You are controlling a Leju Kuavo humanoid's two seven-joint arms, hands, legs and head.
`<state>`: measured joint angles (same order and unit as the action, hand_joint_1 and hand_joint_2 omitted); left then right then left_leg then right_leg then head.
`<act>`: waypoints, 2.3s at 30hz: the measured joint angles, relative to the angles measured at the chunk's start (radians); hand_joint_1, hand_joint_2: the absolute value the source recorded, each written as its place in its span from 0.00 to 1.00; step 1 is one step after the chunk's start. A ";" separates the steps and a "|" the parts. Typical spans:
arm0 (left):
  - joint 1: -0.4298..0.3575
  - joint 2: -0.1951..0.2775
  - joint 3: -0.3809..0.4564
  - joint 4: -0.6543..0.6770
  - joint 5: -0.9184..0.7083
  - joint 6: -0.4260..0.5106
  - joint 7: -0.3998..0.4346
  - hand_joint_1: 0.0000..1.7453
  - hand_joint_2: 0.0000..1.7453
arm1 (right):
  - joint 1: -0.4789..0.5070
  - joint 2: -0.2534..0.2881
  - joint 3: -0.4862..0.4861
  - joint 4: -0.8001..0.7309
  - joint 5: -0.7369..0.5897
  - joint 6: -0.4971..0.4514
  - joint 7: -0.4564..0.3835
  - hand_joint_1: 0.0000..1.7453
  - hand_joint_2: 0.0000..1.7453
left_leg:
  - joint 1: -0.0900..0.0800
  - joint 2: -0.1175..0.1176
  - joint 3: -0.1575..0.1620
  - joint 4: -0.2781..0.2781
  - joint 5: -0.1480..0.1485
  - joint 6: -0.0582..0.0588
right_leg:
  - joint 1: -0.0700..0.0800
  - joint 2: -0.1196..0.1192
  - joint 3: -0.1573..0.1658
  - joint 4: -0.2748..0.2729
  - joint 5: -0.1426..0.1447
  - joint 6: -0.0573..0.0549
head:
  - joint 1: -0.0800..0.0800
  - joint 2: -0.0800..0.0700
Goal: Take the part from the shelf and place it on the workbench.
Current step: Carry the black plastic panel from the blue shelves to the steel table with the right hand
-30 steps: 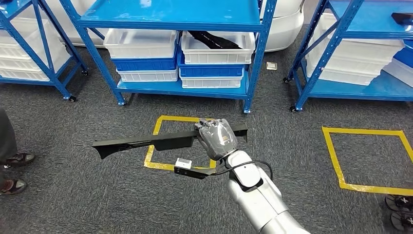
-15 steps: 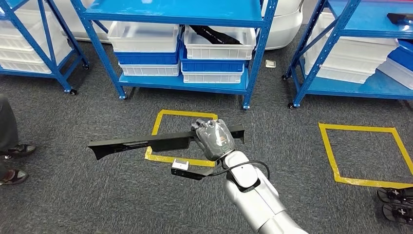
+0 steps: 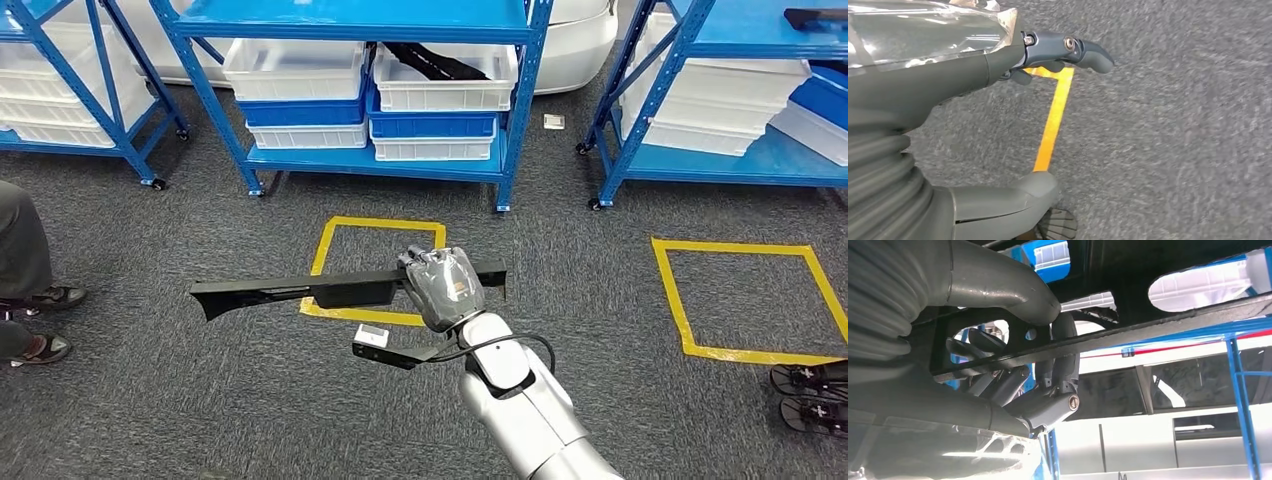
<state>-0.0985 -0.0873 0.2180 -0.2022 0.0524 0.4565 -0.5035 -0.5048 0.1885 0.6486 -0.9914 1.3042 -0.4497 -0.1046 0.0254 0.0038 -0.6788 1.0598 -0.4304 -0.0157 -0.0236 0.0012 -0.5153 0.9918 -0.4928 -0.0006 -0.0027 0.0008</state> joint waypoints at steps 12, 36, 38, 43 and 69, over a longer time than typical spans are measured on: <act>0.003 0.006 0.003 0.000 -0.006 -0.006 -0.010 0.00 1.00 | 0.002 0.008 -0.012 -0.013 0.007 0.006 0.003 1.00 1.00 | -0.012 -0.006 0.141 -0.056 -0.056 0.023 | 0.021 -0.002 -0.071 0.009 0.064 0.017 | -0.002 0.000; 0.001 0.008 0.008 0.000 -0.013 -0.008 -0.008 0.00 1.00 | 0.011 -0.011 -0.039 -0.029 0.008 -0.001 0.007 1.00 1.00 | 0.002 -0.002 -0.012 0.194 -0.119 -0.012 | 0.009 -0.003 -0.087 0.020 0.057 -0.012 | -0.002 0.000; -0.001 0.008 0.010 0.000 -0.012 -0.008 -0.009 0.00 1.00 | 0.009 -0.011 -0.044 -0.030 0.008 -0.002 0.008 1.00 1.00 | 0.003 -0.003 0.072 0.090 -0.084 -0.008 | 0.009 -0.002 -0.110 0.029 0.070 -0.005 | -0.003 0.000; -0.002 0.008 0.012 0.000 -0.012 -0.007 -0.010 0.00 1.00 | -0.004 -0.012 -0.061 -0.033 0.006 -0.017 0.013 1.00 1.00 | -0.011 -0.009 0.141 -0.038 -0.074 0.027 | 0.013 -0.002 -0.128 0.027 0.104 0.031 | -0.004 0.000; 0.011 0.006 0.015 0.000 -0.034 0.017 -0.048 0.00 1.00 | 0.002 -0.041 -0.144 -0.061 -0.025 -0.055 -0.011 1.00 1.00 | 0.016 -0.002 0.046 0.052 -0.032 -0.022 | 0.006 -0.006 -0.010 -0.005 0.014 -0.012 | -0.004 0.000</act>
<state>-0.0873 -0.0816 0.2331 -0.2026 0.0188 0.4738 -0.5519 -0.5028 0.1474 0.5050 -1.0527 1.2791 -0.5043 -0.1152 0.0410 0.0023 -0.6331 1.1118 -0.4625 -0.0375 -0.0174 -0.0044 -0.5255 0.9872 -0.4787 -0.0126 -0.0070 0.0008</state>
